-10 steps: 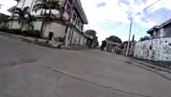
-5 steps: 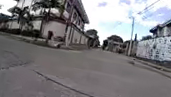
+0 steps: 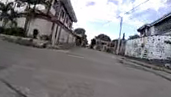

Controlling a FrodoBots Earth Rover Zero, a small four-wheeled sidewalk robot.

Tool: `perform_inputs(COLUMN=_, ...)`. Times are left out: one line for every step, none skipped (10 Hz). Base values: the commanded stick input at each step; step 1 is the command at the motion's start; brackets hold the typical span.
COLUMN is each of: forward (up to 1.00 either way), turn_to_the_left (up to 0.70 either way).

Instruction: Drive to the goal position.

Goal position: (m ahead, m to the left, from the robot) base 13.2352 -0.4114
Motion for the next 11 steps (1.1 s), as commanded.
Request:
perform_inputs(forward=1.00, turn_to_the_left=0.15)
perform_inputs(forward=1.00, turn_to_the_left=0.05)
perform_inputs(forward=1.00, turn_to_the_left=0.13)
perform_inputs(forward=1.00, turn_to_the_left=0.12)
perform_inputs(forward=1.00, turn_to_the_left=0.08)
perform_inputs(forward=1.00, turn_to_the_left=0.00)
perform_inputs(forward=1.00, turn_to_the_left=0.03)
perform_inputs(forward=1.00, turn_to_the_left=0.00)
perform_inputs(forward=1.00, turn_to_the_left=0.03)
perform_inputs(forward=1.00, turn_to_the_left=0.01)
perform_inputs(forward=1.00, turn_to_the_left=0.00)
